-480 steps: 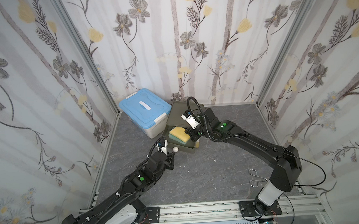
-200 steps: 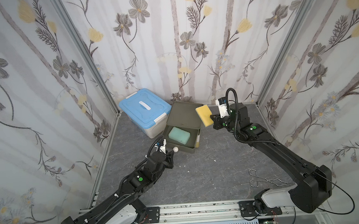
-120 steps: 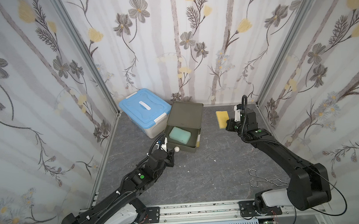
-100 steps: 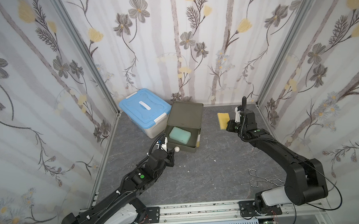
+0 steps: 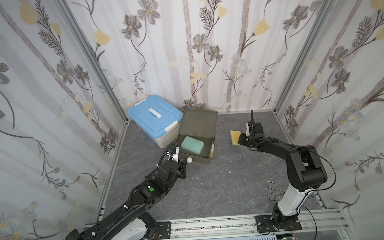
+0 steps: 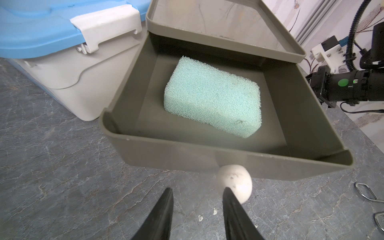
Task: Take the sponge out of the drawer
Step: Place the sponge at the center of the board.
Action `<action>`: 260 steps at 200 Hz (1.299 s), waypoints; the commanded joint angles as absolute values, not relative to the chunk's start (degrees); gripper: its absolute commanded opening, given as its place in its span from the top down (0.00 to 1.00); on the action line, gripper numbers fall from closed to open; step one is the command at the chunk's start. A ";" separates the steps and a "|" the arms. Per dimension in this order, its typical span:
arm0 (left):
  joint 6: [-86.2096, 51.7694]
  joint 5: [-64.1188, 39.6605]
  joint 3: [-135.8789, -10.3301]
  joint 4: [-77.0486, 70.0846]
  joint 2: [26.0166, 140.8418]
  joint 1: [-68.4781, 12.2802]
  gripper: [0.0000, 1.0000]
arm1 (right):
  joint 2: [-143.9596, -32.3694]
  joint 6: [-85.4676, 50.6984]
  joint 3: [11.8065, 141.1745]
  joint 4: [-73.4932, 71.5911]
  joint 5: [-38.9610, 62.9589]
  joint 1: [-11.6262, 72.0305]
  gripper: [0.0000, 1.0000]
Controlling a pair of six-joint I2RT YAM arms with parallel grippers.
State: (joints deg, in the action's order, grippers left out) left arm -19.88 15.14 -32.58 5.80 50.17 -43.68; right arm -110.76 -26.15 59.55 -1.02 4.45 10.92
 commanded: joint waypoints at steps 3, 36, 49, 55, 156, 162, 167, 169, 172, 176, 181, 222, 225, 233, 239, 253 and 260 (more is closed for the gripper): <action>-20.13 15.47 -32.97 4.75 50.01 -43.59 0.58 | -112.52 -27.12 60.72 -2.93 4.49 10.99 1.00; -20.04 15.47 -33.00 4.66 50.02 -43.59 0.58 | -113.47 -26.28 61.17 -1.60 2.04 10.99 1.00; -20.04 15.42 -32.97 4.52 50.14 -43.59 0.58 | -113.81 -26.14 61.50 -1.50 2.09 10.99 1.00; -20.05 15.36 -33.05 4.56 50.18 -43.59 0.58 | -114.20 -26.02 61.81 -1.18 2.39 10.99 1.00; -20.39 15.12 -32.61 4.54 49.48 -43.62 0.59 | -118.30 -25.33 65.85 -0.63 3.87 15.61 1.00; -20.39 15.11 -32.55 4.55 49.44 -43.59 0.59 | -118.66 -25.26 66.20 -0.45 3.82 15.86 1.00; -20.39 15.12 -32.52 4.55 49.31 -43.59 0.59 | -119.01 -25.39 66.54 -0.31 3.71 16.06 1.00; -20.39 15.12 -32.50 4.52 49.31 -43.59 0.58 | -119.07 -25.35 66.65 -0.19 3.65 16.08 1.00; -20.45 15.11 -32.52 4.56 49.26 -43.59 0.59 | -119.21 -25.39 66.77 -0.06 3.61 16.20 1.00; -20.48 15.00 -32.39 4.49 49.24 -43.60 0.58 | -119.38 -25.41 66.86 -0.01 3.52 16.30 1.00; -20.48 15.02 -32.36 4.43 49.22 -43.59 0.58 | -119.47 -25.40 66.95 0.00 3.48 16.41 1.00; -20.57 15.02 -32.23 4.55 49.29 -43.64 0.58 | -119.84 -25.74 66.89 0.17 2.66 16.69 1.00; -20.57 15.03 -32.23 4.58 49.33 -43.60 0.58 | -119.88 -25.73 66.88 0.18 2.57 16.63 1.00; -20.57 15.01 -32.21 4.44 49.31 -43.60 0.58 | -119.85 -25.78 66.80 0.34 2.34 16.79 1.00; -20.57 15.03 -32.26 4.40 49.39 -43.59 0.58 | -119.95 -25.81 66.79 0.36 2.15 16.79 1.00; -20.62 15.03 -32.23 4.39 49.49 -43.60 0.58 | -120.04 -25.84 66.62 0.43 1.93 16.83 1.00; -20.59 15.03 -32.24 4.42 49.48 -43.62 0.58 | -120.03 -25.84 66.51 0.38 1.87 16.87 1.00</action>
State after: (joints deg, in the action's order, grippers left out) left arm -20.18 14.90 -32.34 5.78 49.41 -43.68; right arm -119.59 -25.67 66.46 1.26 2.87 16.80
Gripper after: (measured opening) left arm 0.416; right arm 0.048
